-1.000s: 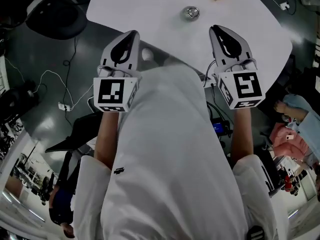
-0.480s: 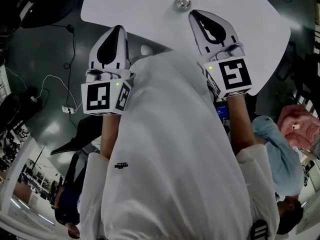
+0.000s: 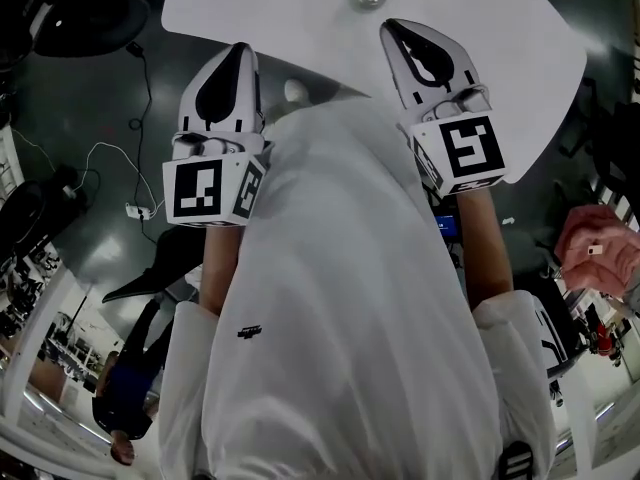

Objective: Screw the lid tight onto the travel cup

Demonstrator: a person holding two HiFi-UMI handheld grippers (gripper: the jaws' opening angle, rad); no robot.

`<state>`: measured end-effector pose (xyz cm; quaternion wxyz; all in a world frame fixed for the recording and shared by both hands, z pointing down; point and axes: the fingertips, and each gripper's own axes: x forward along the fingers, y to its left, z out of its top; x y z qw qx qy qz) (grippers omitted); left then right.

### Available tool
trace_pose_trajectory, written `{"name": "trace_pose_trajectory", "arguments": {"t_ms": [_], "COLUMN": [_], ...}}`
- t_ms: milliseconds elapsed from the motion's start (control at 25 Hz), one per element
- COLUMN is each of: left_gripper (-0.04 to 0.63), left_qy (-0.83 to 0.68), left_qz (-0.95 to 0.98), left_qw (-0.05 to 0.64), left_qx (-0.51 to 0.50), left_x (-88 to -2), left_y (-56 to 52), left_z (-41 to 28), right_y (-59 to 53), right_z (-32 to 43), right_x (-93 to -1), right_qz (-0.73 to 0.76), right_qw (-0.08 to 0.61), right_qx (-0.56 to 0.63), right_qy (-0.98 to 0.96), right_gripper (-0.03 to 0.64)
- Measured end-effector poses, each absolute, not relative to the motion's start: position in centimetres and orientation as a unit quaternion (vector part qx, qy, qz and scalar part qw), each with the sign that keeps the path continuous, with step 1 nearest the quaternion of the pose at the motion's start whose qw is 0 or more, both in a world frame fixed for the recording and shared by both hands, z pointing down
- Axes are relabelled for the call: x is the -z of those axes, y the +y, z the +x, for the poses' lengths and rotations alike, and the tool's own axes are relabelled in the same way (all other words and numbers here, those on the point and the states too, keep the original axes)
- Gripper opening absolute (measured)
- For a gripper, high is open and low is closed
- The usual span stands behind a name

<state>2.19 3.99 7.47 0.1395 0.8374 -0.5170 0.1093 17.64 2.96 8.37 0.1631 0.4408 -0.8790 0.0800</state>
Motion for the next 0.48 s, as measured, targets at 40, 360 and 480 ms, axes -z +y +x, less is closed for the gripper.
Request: {"name": "trace_pose_trajectory", "arguments": {"t_ms": [40,360,480], "left_gripper": [0.005,0.005,0.005], "left_qy": [-0.516,-0.509,-0.506], "left_qz": [0.838,0.841,0.843], "left_qw": [0.141,0.143,0.140], "left_qx": [-0.110,-0.112,-0.114], "left_x": [-7.56,-7.61,-7.44], "left_y": [4.23,4.78,5.02], "left_z": [2.29,2.46,2.35], "right_y": [3.32,4.09,3.98], "right_z": [17.72,18.34,17.92], "right_x": [-8.57,-8.88,-8.51], "right_qz": [0.441,0.455,0.456], "right_qw": [0.165,0.161,0.157], "right_qx": [-0.082,-0.090,-0.084], "right_qy": [-0.879,-0.871,-0.872], "right_gripper": [0.006,0.006,0.006]}}
